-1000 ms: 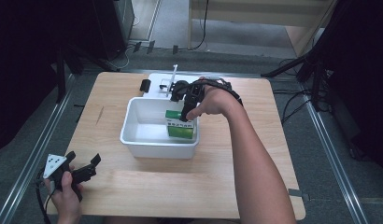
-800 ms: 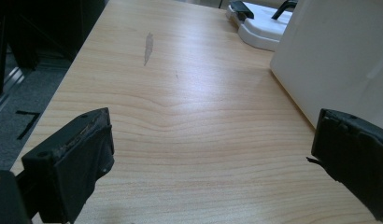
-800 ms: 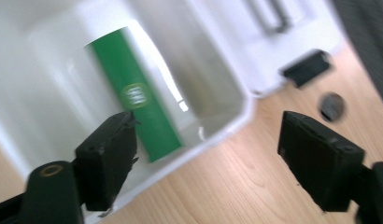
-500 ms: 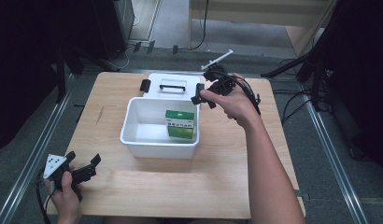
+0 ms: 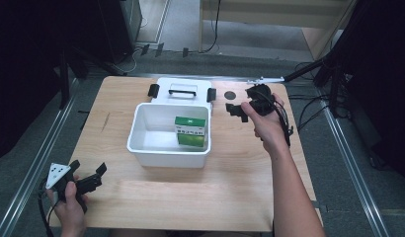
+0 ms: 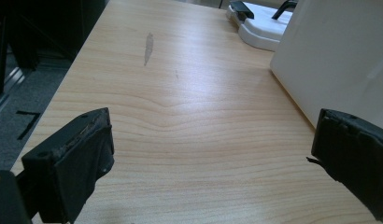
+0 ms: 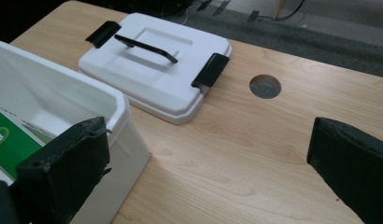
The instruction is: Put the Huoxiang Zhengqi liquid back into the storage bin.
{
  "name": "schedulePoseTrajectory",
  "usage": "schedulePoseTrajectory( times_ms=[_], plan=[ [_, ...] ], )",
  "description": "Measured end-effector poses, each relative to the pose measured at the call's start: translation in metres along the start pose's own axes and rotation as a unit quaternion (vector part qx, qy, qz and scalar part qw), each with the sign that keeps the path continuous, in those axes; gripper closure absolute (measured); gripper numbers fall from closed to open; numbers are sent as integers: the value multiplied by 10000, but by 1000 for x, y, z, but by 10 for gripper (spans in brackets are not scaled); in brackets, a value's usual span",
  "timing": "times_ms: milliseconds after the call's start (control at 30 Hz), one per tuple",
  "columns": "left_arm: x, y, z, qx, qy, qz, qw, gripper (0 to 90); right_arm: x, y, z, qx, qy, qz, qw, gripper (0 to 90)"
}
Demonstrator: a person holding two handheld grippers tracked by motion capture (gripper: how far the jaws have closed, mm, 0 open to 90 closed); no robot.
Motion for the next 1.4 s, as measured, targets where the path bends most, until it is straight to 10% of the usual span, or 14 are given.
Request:
schedulePoseTrajectory(
  times_ms=[400, 1400],
  plan=[
    [0, 0, 0, 6, 0, 11, 10000, 0, 47, 34, 17, 442, 812, -394, 9949, 0],
    [0, 1, 0, 13, -4, -30, 10000, 0, 202, 105, 56, 1028, 1060, -990, 9841, 0]
  ],
)
Point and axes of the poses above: each handheld gripper's, and its own axes: z roughly backward along the jaws, x roughly out of its underside, y roughly to its right, the point moved 5 cm from there along -z, roughly forward along the jaws, and after that the axes turned 6 degrees about x, right-handed, at the moved point
